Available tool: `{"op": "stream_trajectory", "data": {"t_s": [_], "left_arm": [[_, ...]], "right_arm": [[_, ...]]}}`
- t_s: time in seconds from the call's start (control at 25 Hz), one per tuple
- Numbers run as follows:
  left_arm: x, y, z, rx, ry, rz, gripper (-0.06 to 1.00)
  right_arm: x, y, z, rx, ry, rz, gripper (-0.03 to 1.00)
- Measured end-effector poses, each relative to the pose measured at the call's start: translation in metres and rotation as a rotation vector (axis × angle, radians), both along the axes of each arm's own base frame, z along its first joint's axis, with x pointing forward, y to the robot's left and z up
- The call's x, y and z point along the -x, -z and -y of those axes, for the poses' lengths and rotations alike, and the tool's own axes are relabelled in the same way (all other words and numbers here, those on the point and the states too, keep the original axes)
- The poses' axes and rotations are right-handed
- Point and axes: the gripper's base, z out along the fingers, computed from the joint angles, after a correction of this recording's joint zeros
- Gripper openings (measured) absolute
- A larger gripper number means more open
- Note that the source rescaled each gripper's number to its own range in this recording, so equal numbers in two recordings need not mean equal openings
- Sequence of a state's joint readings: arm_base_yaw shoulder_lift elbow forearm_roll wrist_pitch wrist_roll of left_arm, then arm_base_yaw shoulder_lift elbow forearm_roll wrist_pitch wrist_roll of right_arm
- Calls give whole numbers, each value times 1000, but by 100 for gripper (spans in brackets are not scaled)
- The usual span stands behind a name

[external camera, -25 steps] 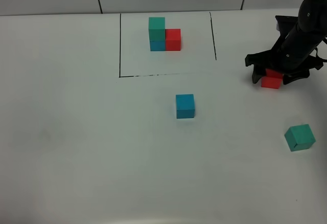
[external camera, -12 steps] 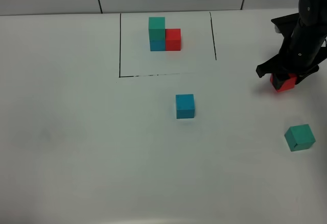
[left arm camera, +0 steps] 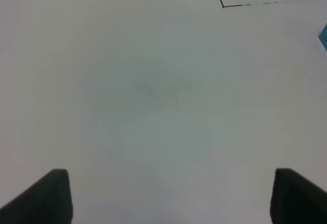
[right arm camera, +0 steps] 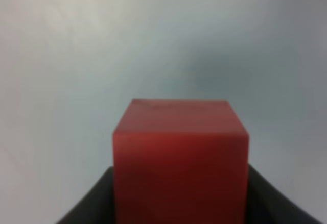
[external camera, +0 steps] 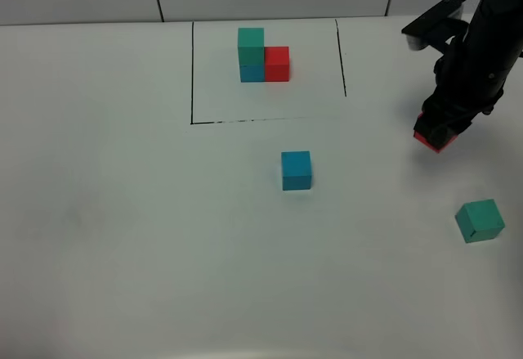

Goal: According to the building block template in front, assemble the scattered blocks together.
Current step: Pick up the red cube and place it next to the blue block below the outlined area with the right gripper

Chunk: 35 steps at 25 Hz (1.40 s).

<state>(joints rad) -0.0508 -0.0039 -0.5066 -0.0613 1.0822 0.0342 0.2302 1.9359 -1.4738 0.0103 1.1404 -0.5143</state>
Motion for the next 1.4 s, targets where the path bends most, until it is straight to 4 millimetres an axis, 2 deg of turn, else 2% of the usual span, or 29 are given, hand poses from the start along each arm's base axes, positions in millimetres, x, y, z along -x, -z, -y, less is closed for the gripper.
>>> {"op": "stream_trajectory", "data": {"t_s": [0.12,0.36,0.6,0.8,1.0,1.24,1.4], "left_arm": [[0,0,0,0,0,0,77],[0,0,0,0,0,0,77],[0,0,0,0,0,0,77],[0,0,0,0,0,0,77],[0,0,0,0,0,0,77],[0,0,0,0,0,0,77],[0,0,0,0,0,0,77]], "right_arm": [[13,10,-11,26,-95,-13,2],[26,10,-38,46,-321,-2,2],[26,10,-53,53,-551,57,2],[23,24,-63,20,-764,65,2],[17,40,-72,-32,-833,63,2],[5,42,-89,-26,-852,77,2],[-1,53,-96,-26,-833,31,2]]}}
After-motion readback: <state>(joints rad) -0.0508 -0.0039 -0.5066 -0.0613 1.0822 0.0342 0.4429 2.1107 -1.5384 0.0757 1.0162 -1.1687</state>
